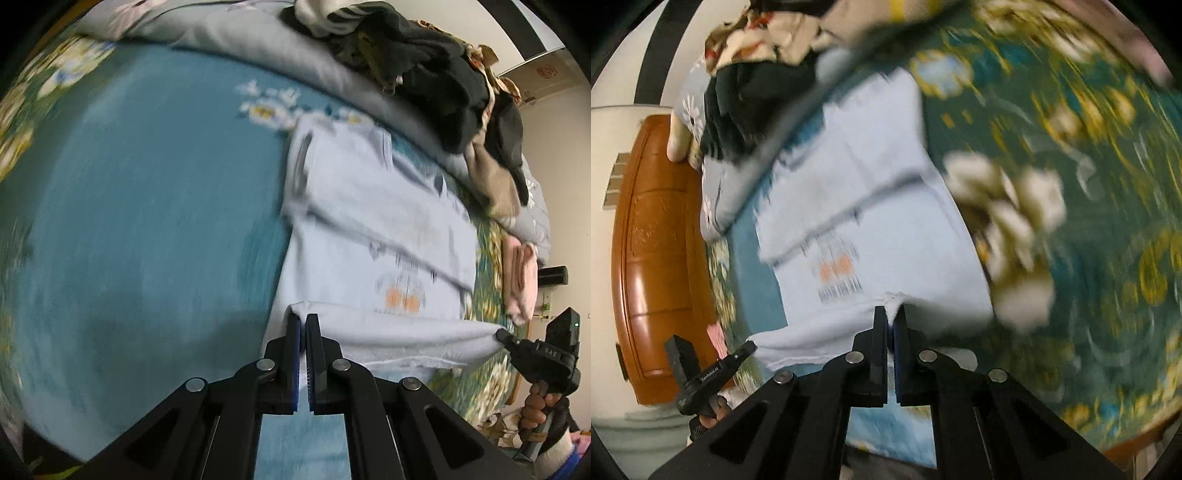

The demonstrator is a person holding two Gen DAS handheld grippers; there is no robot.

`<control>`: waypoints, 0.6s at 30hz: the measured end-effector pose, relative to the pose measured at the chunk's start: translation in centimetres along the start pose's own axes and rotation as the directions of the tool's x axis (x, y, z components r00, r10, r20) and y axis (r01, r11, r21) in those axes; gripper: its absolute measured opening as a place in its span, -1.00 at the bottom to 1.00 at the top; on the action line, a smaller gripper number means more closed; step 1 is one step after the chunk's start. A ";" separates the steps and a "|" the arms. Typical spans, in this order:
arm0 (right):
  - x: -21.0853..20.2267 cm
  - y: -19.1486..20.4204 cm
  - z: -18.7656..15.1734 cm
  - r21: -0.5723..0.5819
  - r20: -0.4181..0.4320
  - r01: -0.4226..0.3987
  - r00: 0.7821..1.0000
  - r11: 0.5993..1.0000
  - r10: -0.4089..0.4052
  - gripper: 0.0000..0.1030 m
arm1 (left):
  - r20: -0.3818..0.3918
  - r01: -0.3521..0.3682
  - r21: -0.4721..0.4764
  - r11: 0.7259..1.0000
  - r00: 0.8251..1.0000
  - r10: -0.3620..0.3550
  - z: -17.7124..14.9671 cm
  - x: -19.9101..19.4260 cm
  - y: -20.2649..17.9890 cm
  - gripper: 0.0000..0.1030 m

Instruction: Fold clothes

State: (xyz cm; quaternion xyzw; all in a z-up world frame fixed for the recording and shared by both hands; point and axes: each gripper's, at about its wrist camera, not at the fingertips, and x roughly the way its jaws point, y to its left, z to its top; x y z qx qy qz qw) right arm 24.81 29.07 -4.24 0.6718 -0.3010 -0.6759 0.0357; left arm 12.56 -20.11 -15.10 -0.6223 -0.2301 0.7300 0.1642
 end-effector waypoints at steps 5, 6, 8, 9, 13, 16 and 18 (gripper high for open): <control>-0.1 2.8 4.7 0.003 0.069 -0.024 0.997 1.000 0.024 -0.96 | -0.016 -0.003 -0.003 1.000 1.000 0.003 5.6 3.8 -0.3 -0.94; -0.1 3.4 5.6 0.003 0.082 -0.029 0.996 1.000 0.029 -0.96 | -0.023 -0.003 -0.010 1.000 1.000 0.002 6.5 4.7 -0.2 -0.94; 0.2 3.8 6.7 0.005 0.089 -0.030 0.996 1.000 0.029 -0.96 | -0.045 -0.002 -0.033 0.999 0.999 0.001 7.6 6.2 0.0 -0.93; 0.4 3.7 6.7 0.008 0.082 -0.025 0.996 1.000 0.024 -0.96 | -0.052 0.001 -0.041 0.999 0.999 -0.003 7.9 6.6 0.2 -0.93; 1.5 3.1 7.0 0.017 0.051 -0.006 0.999 1.000 0.005 -0.92 | -0.077 0.027 -0.085 0.996 0.996 -0.033 8.2 7.5 1.4 -0.90; 2.3 2.7 7.2 0.023 0.028 0.009 1.000 1.000 -0.009 -0.92 | -0.091 0.062 -0.121 0.991 0.993 -0.073 7.7 7.8 2.5 -0.69; 2.8 2.5 7.3 0.027 0.012 0.018 1.000 0.999 -0.019 -0.90 | -0.103 0.075 -0.135 0.988 0.991 -0.089 7.3 7.9 3.1 -0.37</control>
